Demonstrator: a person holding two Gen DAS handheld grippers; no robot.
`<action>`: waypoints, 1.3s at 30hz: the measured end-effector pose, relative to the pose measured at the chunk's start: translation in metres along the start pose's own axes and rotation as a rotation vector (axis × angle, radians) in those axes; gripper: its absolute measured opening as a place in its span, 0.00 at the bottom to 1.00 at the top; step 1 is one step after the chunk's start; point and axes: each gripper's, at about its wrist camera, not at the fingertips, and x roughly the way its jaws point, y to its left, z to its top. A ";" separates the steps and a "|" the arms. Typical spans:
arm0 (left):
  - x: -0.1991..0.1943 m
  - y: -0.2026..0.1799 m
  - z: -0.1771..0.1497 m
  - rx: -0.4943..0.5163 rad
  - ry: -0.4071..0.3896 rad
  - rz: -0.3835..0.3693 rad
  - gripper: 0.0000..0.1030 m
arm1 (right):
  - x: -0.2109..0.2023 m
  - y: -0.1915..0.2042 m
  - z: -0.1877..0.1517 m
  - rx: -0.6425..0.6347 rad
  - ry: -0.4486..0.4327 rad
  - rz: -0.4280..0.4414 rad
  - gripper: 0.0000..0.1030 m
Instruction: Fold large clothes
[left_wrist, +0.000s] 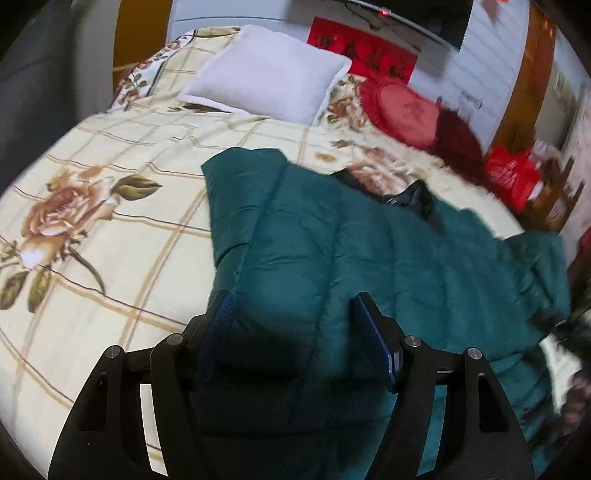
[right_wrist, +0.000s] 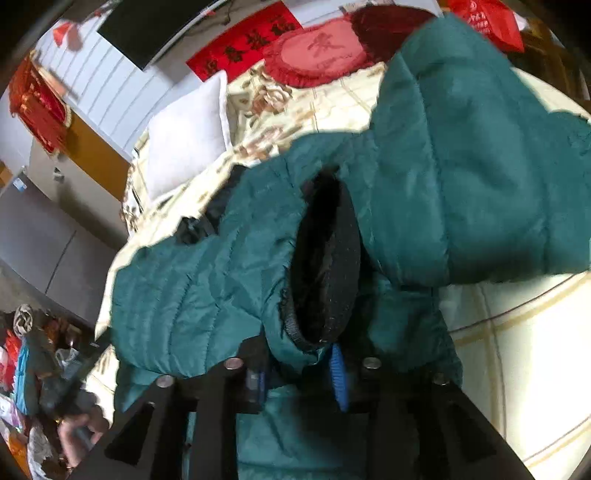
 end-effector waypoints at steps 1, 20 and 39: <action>0.001 0.001 -0.001 -0.003 0.001 0.005 0.66 | -0.013 0.005 0.002 -0.018 -0.058 -0.031 0.46; -0.001 0.027 -0.008 -0.148 0.025 0.041 0.67 | 0.038 0.020 -0.011 -0.162 0.043 -0.034 0.66; -0.001 -0.006 -0.013 -0.027 0.047 0.000 0.68 | 0.003 0.059 -0.017 -0.336 -0.048 -0.128 0.92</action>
